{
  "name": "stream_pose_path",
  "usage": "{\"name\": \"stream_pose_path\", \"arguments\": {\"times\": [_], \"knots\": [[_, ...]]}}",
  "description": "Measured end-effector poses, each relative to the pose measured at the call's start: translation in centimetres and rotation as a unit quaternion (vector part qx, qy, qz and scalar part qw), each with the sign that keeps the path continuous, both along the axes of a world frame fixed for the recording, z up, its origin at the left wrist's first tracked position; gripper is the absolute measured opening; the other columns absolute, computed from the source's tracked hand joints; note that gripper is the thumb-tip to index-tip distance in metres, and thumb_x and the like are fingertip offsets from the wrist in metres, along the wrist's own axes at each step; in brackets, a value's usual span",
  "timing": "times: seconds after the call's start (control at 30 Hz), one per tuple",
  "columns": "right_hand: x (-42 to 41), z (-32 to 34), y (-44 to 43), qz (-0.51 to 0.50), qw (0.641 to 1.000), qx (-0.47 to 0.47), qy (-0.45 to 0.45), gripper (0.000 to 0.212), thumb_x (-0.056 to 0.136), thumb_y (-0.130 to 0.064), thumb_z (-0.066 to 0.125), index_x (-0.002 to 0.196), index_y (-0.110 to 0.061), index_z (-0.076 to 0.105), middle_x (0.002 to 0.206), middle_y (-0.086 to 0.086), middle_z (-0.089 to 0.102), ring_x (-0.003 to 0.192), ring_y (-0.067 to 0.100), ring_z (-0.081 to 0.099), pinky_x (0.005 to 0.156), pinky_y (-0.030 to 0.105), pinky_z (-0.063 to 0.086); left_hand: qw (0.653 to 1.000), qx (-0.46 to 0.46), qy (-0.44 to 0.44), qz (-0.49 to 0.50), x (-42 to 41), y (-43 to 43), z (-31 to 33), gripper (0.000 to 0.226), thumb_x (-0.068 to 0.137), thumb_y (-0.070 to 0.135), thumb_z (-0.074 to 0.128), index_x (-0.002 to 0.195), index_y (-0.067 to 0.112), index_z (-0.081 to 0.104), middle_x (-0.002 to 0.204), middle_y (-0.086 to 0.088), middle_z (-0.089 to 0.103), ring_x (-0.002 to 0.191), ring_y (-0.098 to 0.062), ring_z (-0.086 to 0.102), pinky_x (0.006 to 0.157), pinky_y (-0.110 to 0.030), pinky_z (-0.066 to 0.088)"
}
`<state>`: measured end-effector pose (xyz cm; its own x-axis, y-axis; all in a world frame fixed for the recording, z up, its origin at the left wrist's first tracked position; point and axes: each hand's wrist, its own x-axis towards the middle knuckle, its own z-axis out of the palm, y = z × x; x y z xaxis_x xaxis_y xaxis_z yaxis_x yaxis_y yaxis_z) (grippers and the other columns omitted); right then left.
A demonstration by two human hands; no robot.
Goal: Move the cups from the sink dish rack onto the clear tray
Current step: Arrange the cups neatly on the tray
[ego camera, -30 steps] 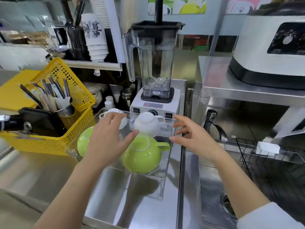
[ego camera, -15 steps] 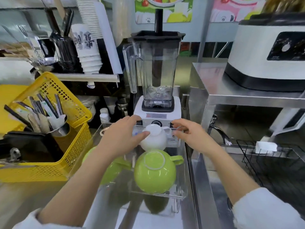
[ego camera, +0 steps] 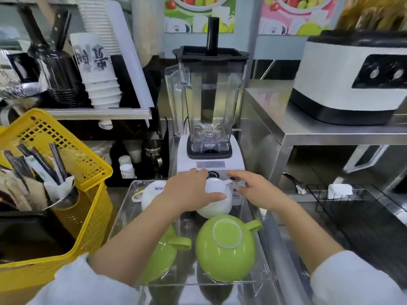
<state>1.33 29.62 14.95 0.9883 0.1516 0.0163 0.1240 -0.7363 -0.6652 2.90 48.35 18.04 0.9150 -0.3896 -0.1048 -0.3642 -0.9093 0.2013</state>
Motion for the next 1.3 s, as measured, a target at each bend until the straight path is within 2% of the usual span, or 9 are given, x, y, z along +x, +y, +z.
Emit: {"name": "stream_pose_path", "arguments": {"times": [0.17, 0.33, 0.47, 0.57, 0.67, 0.8, 0.93, 1.1, 1.3], "knots": [[0.1, 0.6, 0.3, 0.031, 0.999, -0.010, -0.015, 0.032, 0.092, -0.007, 0.048, 0.122, -0.014, 0.055, 0.124, 0.002, 0.057, 0.116, 0.015, 0.049, 0.085, 0.015, 0.032, 1.000, -0.004, 0.021, 0.002, 0.1, -0.3, -0.8, 0.082, 0.067, 0.073, 0.053, 0.125, 0.018, 0.040, 0.126, -0.006, 0.048, 0.117, -0.028, 0.046, 0.088, -0.041, 0.043], [0.3, 0.4, 0.1, 0.037, 0.998, -0.038, -0.026, 0.035, 0.090, -0.011, 0.053, 0.125, -0.014, 0.054, 0.129, 0.003, 0.054, 0.119, 0.016, 0.048, 0.084, 0.011, 0.028, 0.999, -0.033, 0.039, -0.003, 0.3, -0.5, -0.6, 0.081, 0.066, 0.066, 0.063, 0.124, 0.014, 0.041, 0.124, -0.007, 0.045, 0.114, -0.030, 0.046, 0.087, -0.041, 0.044], [0.2, 0.0, -0.3, 0.023, 0.998, -0.042, -0.038, 0.030, 0.089, -0.019, 0.058, 0.118, -0.014, 0.059, 0.119, 0.003, 0.057, 0.106, 0.013, 0.051, 0.081, 0.015, 0.031, 0.998, -0.053, 0.042, -0.013, 0.4, -0.6, -0.5, 0.074, 0.065, 0.059, 0.069, 0.120, 0.014, 0.045, 0.117, -0.005, 0.048, 0.105, -0.027, 0.049, 0.080, -0.037, 0.042], [-0.1, -0.1, -0.5, 0.022, 0.998, -0.038, -0.045, 0.019, 0.087, -0.021, 0.060, 0.104, -0.014, 0.063, 0.107, 0.000, 0.058, 0.089, 0.007, 0.049, 0.073, 0.017, 0.033, 0.995, -0.081, 0.045, -0.021, 0.7, -0.3, -0.3, 0.058, 0.062, 0.051, 0.075, 0.100, 0.014, 0.052, 0.103, -0.003, 0.054, 0.087, -0.021, 0.048, 0.066, -0.032, 0.036], [-0.3, -0.1, -0.5, 0.011, 0.999, -0.009, -0.051, 0.014, 0.086, -0.022, 0.062, 0.094, -0.013, 0.067, 0.104, 0.002, 0.060, 0.090, 0.011, 0.054, 0.078, 0.019, 0.037, 0.992, -0.111, 0.060, -0.026, 0.8, -0.1, -0.3, 0.046, 0.062, 0.041, 0.079, 0.088, 0.018, 0.049, 0.093, 0.000, 0.055, 0.084, -0.021, 0.049, 0.062, -0.031, 0.032], [-0.6, -0.2, -0.4, 0.003, 0.999, 0.004, -0.051, 0.008, 0.084, -0.020, 0.064, 0.085, -0.013, 0.068, 0.097, 0.003, 0.061, 0.090, 0.016, 0.056, 0.080, 0.024, 0.037, 0.987, -0.131, 0.077, -0.047, 0.7, 0.0, 0.1, 0.045, 0.066, 0.031, 0.079, 0.101, 0.017, 0.055, 0.108, -0.009, 0.060, 0.090, -0.027, 0.051, 0.066, -0.030, 0.032], [-1.0, 0.1, -0.3, -0.001, 0.999, -0.001, -0.051, 0.004, 0.082, -0.021, 0.066, 0.080, -0.018, 0.067, 0.092, 0.000, 0.059, 0.084, 0.013, 0.055, 0.079, 0.025, 0.037, 0.981, -0.155, 0.094, -0.065, 0.8, 0.4, -0.1, 0.042, 0.068, 0.026, 0.077, 0.103, 0.015, 0.056, 0.093, 0.002, 0.055, 0.086, -0.019, 0.048, 0.068, -0.030, 0.035], [-1.3, 0.6, -0.2, -0.012, 0.998, -0.040, -0.048, 0.023, 0.085, -0.030, 0.062, 0.102, -0.015, 0.065, 0.096, -0.006, 0.055, 0.075, -0.004, 0.047, 0.076, 0.022, 0.033, 0.980, -0.153, 0.091, -0.087, 1.0, 1.3, 0.2, 0.063, 0.071, 0.035, 0.075, 0.127, 0.023, 0.047, 0.132, 0.000, 0.047, 0.121, -0.021, 0.045, 0.098, -0.032, 0.036], [-1.4, 2.3, 0.6, -0.028, 0.997, -0.013, -0.064, 0.024, 0.085, -0.027, 0.063, 0.107, -0.016, 0.062, 0.105, -0.002, 0.061, 0.094, 0.009, 0.057, 0.074, 0.012, 0.040, 0.984, -0.150, 0.068, -0.061, 2.6, 6.1, 1.6, 0.083, 0.071, 0.037, 0.075, 0.140, 0.026, 0.029, 0.150, 0.003, 0.031, 0.135, -0.015, 0.031, 0.107, -0.029, 0.026]]}}
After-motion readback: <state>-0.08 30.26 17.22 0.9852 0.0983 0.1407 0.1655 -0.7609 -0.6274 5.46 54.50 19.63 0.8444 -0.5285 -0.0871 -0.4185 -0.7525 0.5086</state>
